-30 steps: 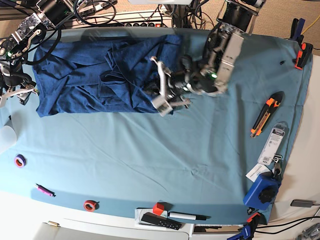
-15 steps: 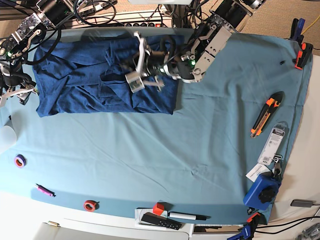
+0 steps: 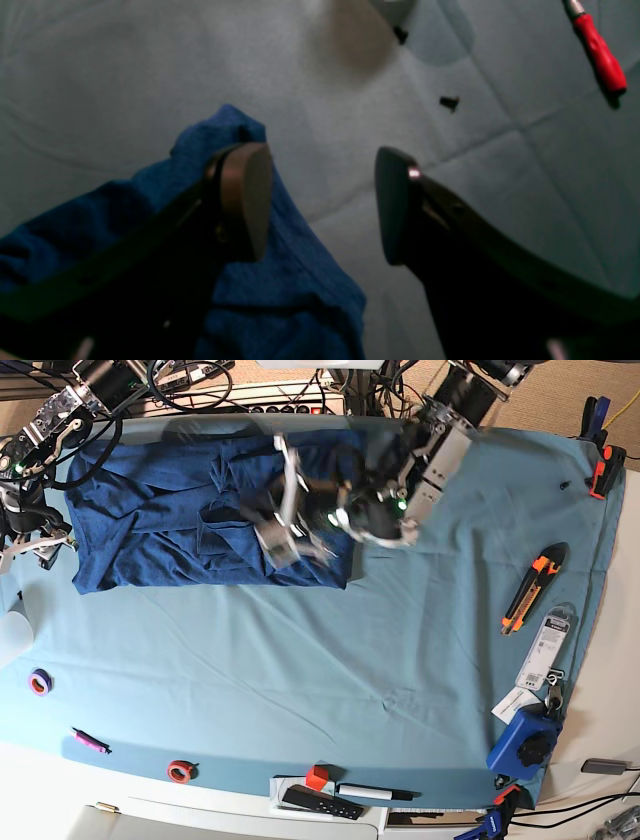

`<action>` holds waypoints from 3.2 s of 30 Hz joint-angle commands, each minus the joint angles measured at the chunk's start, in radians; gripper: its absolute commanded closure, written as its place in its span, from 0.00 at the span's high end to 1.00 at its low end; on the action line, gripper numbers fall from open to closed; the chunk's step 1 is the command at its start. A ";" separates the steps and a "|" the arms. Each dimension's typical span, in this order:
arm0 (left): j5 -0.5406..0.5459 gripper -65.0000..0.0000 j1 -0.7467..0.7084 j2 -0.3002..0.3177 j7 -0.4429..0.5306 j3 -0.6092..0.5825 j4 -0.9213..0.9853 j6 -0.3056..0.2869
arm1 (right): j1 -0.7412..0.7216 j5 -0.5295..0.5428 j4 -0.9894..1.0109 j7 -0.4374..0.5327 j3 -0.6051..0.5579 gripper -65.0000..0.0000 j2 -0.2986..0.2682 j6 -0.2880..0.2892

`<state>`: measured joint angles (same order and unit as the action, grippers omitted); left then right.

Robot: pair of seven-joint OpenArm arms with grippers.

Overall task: Layout the t-shirt on the table in an organized manner, then fold the t-shirt properly
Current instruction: 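Smooth the folded layers with the left gripper, then grasp the folded shirt edge with the left gripper and pull it toward the right gripper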

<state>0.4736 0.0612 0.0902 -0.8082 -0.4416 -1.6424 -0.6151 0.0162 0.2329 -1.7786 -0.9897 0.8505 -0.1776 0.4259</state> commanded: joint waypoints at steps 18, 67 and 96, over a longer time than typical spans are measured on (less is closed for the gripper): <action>-0.093 0.00 0.020 -0.012 0.154 -0.031 0.060 0.045 | -0.010 0.032 -0.013 0.024 0.002 0.50 -0.014 -0.001; 0.161 0.00 -0.118 0.008 -0.037 0.146 0.011 -0.032 | -0.010 0.040 -0.013 0.025 0.001 0.50 -0.014 0.000; 0.034 0.00 -0.026 -0.045 0.095 -0.196 0.009 0.031 | -0.010 0.039 -0.013 0.023 0.002 0.50 -0.023 0.008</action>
<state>0.4866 0.0242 0.0582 -0.7319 -0.6395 -1.6146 -0.5766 0.0166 0.2615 -1.7786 -0.9920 0.8501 -0.1783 0.4347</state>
